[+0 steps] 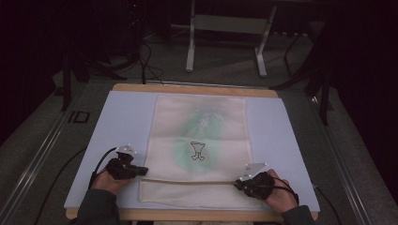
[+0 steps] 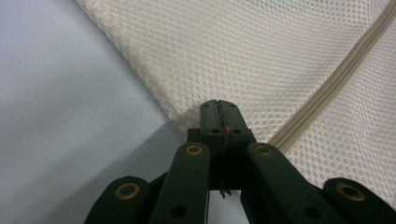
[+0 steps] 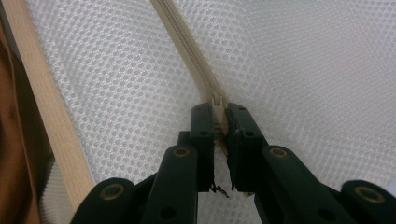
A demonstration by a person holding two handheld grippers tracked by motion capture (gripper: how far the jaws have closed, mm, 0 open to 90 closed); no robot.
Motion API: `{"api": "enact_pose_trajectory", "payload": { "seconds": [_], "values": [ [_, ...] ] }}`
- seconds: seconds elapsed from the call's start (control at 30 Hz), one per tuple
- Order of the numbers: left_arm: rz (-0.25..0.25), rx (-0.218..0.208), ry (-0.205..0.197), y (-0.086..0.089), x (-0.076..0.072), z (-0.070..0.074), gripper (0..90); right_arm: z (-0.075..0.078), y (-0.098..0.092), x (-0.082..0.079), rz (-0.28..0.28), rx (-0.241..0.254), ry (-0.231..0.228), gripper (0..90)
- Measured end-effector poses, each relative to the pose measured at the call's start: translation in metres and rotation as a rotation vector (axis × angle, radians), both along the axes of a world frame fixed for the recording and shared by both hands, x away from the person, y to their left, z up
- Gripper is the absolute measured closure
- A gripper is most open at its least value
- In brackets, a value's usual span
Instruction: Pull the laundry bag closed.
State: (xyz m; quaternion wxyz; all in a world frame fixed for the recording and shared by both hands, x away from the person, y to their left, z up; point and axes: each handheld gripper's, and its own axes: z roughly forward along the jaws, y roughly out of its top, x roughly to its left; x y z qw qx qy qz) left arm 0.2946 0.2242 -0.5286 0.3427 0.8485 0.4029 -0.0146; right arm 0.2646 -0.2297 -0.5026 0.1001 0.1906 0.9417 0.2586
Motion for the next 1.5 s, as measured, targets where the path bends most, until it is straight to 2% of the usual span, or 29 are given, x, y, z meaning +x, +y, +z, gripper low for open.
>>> {"api": "enact_pose_trajectory", "payload": {
  "seconds": [0.23,0.4,0.47,0.87,0.93,1.07,1.1,1.17,1.3,1.33,1.5],
  "values": [
    [0.000,0.000,0.000,0.000,0.000,0.000,89.8,0.003,-0.007,0.000,-0.016,0.014,0.003,82.3],
    [-0.001,0.000,0.000,0.000,0.000,0.000,89.8,0.002,-0.009,0.000,-0.024,0.002,0.002,82.3],
    [-0.003,0.001,-0.001,0.000,0.000,0.000,89.8,0.002,-0.011,0.000,-0.025,0.014,0.008,82.3],
    [-0.001,-0.001,0.000,0.000,0.000,0.000,89.8,0.002,-0.021,0.002,-0.047,0.009,0.020,82.3],
    [-0.001,-0.002,0.000,0.000,0.000,0.000,89.8,0.003,-0.024,0.002,-0.048,0.023,0.026,82.3],
    [-0.001,-0.001,0.000,0.000,0.000,0.000,89.8,0.003,-0.026,0.002,-0.055,0.012,0.026,82.3],
    [-0.002,-0.001,0.000,0.000,0.000,0.000,89.8,0.003,-0.027,0.002,-0.052,0.022,0.029,82.3],
    [-0.002,-0.001,0.000,0.000,0.000,0.000,89.8,0.002,-0.030,0.003,-0.061,0.005,0.030,82.3],
    [-0.001,-0.001,0.000,0.000,0.000,0.000,89.8,0.003,-0.034,0.004,-0.066,0.026,0.041,82.2],
    [-0.001,-0.001,-0.001,0.000,0.000,0.000,89.8,0.003,-0.036,0.004,-0.073,0.010,0.042,82.2],
    [-0.001,0.000,0.000,0.000,0.000,0.000,89.8,0.002,-0.047,0.006,-0.097,0.023,0.050,82.2]
  ]
}}
